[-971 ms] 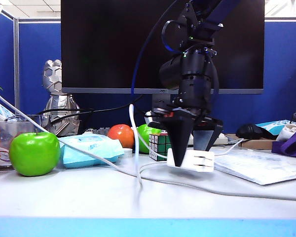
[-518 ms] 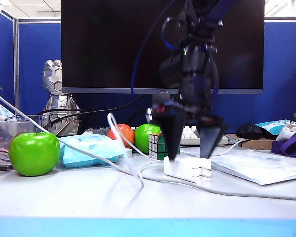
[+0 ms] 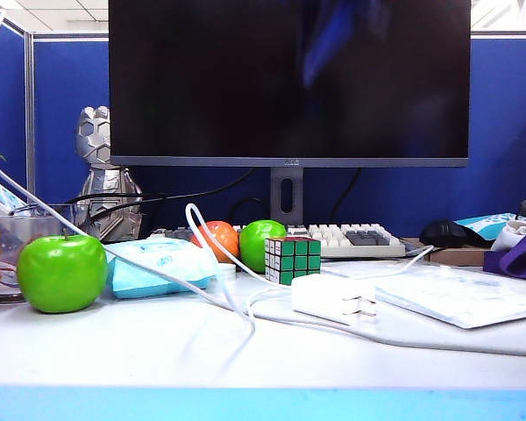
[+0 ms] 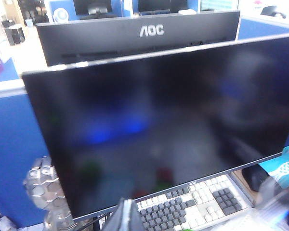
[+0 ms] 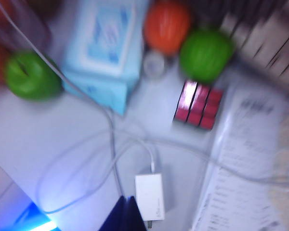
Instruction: Pick up the Type-C charging cable and the charging base, insert one end of the Type-C charger into the corresponding slot on the base, and finally place the plugged-in charger back on the table.
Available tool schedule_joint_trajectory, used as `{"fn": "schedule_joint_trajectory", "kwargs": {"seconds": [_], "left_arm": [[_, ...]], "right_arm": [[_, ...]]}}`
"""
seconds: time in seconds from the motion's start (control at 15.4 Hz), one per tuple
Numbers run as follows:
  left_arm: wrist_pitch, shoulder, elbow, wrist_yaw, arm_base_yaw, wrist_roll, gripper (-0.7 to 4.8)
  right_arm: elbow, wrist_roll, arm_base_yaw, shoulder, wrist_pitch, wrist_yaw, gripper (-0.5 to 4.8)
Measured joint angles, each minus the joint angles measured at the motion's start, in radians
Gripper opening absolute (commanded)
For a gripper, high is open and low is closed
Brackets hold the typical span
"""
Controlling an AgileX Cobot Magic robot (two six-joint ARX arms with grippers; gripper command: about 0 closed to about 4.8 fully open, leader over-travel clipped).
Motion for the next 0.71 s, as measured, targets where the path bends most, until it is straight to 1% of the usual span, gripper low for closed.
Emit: {"fn": "schedule_joint_trajectory", "kwargs": {"seconds": [0.13, 0.32, 0.45, 0.58, 0.65, 0.71], "left_arm": [[-0.035, -0.048, 0.0, 0.0, 0.0, 0.0, -0.06], [-0.106, -0.122, 0.0, 0.0, 0.0, 0.0, -0.06], [-0.198, -0.193, 0.0, 0.0, 0.0, 0.0, -0.06], [-0.294, -0.266, 0.0, 0.001, 0.0, 0.0, -0.06], [-0.396, -0.352, -0.002, 0.01, 0.0, -0.018, -0.06], [-0.43, -0.385, -0.001, 0.019, 0.0, -0.031, -0.06]], "right_arm": [[0.047, 0.0, 0.0, -0.144, -0.01, 0.0, -0.01], [0.048, 0.019, 0.0, -0.345, -0.016, -0.001, -0.01], [0.05, 0.023, 0.0, -0.512, -0.017, -0.005, -0.01], [0.012, 0.023, 0.0, -0.654, -0.018, -0.004, -0.01], [-0.066, 0.023, 0.0, -0.792, -0.013, -0.006, -0.01], [-0.116, 0.023, 0.0, -0.842, -0.013, -0.007, -0.01]]}}
